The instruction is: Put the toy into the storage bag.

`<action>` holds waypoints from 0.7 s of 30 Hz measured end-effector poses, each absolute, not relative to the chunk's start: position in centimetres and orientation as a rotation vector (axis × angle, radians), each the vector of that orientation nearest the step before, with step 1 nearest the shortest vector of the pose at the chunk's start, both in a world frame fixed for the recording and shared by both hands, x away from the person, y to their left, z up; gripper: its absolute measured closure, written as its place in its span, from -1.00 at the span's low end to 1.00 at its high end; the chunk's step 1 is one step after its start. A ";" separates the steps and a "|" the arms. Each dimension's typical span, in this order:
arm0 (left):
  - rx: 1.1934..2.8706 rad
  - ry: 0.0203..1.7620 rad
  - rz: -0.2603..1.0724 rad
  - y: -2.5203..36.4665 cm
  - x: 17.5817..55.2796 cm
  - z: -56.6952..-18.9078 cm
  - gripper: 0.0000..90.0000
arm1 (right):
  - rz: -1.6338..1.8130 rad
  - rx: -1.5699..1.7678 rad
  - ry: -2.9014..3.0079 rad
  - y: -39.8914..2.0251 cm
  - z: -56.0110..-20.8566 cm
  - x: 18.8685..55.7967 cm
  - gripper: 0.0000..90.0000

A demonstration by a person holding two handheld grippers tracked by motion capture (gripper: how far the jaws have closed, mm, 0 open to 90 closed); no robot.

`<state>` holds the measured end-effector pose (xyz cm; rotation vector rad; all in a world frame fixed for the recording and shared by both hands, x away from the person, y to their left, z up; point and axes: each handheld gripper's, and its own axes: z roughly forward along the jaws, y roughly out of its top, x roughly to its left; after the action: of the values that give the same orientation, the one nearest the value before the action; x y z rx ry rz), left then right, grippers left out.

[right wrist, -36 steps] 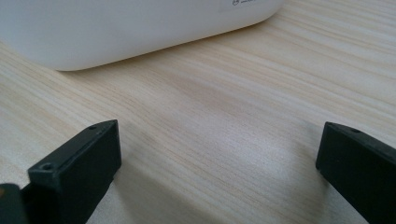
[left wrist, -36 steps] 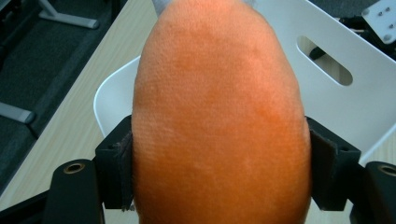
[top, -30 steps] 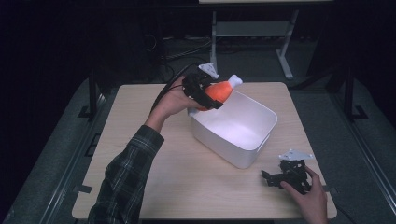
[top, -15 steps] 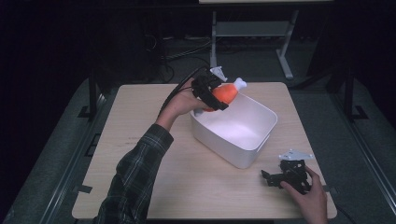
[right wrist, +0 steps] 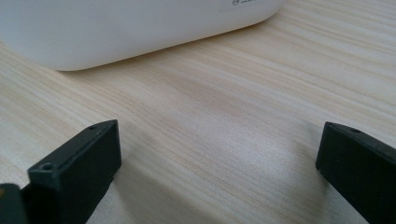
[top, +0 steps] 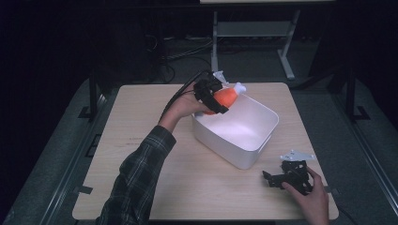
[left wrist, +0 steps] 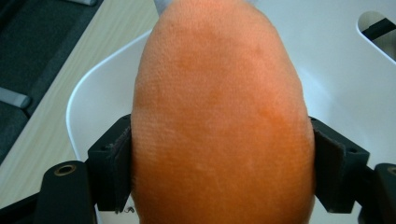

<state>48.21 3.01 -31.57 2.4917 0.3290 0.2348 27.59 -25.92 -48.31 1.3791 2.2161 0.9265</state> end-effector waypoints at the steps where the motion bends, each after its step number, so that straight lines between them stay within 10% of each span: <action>1: 2.489 0.334 0.234 3.0 48.2 -31.7 -0.54 | 0.927 1.378 2.216 -25.9 -48.3 27.6 -1.00; 21: 2.475 0.390 0.232 3.4 48.5 -31.7 -0.70 | 0.927 1.374 2.216 -25.9 -48.3 27.6 -1.00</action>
<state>48.53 3.44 -31.68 2.4750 0.3897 0.2322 27.61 -25.93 -48.32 1.3743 2.2162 0.9272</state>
